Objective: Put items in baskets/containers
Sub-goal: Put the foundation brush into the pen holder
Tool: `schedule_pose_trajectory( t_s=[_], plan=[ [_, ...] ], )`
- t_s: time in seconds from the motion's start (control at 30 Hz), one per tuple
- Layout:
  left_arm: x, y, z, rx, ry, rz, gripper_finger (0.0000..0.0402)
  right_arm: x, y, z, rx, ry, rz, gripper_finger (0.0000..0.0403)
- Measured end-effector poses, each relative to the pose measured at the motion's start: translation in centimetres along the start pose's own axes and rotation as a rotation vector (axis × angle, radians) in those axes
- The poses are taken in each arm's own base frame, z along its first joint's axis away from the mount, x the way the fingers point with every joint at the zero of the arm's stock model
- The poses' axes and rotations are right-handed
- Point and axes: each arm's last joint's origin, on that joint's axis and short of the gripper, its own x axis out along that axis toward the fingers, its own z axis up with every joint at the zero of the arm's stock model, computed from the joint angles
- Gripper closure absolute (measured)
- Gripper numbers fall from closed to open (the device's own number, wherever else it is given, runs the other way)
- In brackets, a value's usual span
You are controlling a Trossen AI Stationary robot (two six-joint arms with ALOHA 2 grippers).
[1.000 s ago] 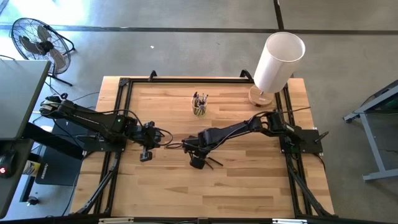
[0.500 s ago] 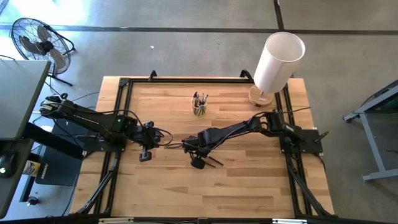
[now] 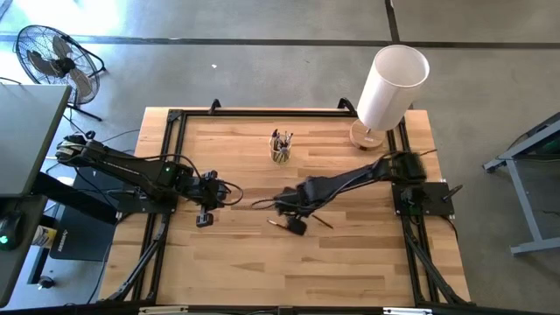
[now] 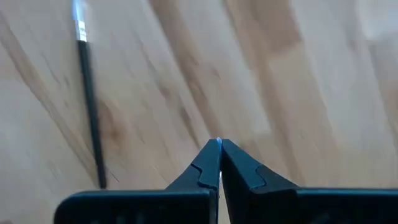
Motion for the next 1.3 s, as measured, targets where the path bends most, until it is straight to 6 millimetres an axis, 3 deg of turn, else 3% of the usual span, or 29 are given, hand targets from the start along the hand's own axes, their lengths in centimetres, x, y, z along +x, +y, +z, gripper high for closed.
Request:
schedule_pose_trajectory(
  t_s=[0.2, 0.37, 0.6, 0.83, 0.97, 1.07, 1.3],
  plan=[
    [0.0, 0.0, 0.3, -0.003, -0.038, 0.015, 0.0401, -2.6, -4.8, -4.9, 0.204, -0.223, 0.079, 0.0402],
    [-0.1, -0.1, 1.3, -0.02, -0.157, 0.059, 0.0401, -4.9, -9.0, -6.1, 0.318, -0.653, 0.179, 0.0403],
    [-0.3, 0.2, 2.4, -0.268, -0.337, 0.189, 0.0401, -6.0, -13.9, -2.8, 0.19, -1.206, 0.248, 0.0403],
    [-0.5, 0.4, 2.9, -0.402, -0.426, 0.24, 0.0401, -5.6, -18.4, 2.2, -0.002, -1.495, 0.193, 0.0403],
    [-0.5, 0.3, 2.8, -0.419, -0.425, 0.232, 0.0401, -4.7, -20.5, 4.5, -0.086, -1.525, 0.1, 0.0403],
    [-0.5, 0.3, 2.9, -0.443, -0.429, 0.227, 0.0401, -3.2, -21.4, 5.7, -0.112, -1.459, 0.125, 0.0403],
    [-0.5, 0.4, 2.9, -0.543, -0.454, 0.228, 0.0397, 0.6, -21.7, 5.7, -0.082, -1.244, 0.079, 0.0388]
  ],
)
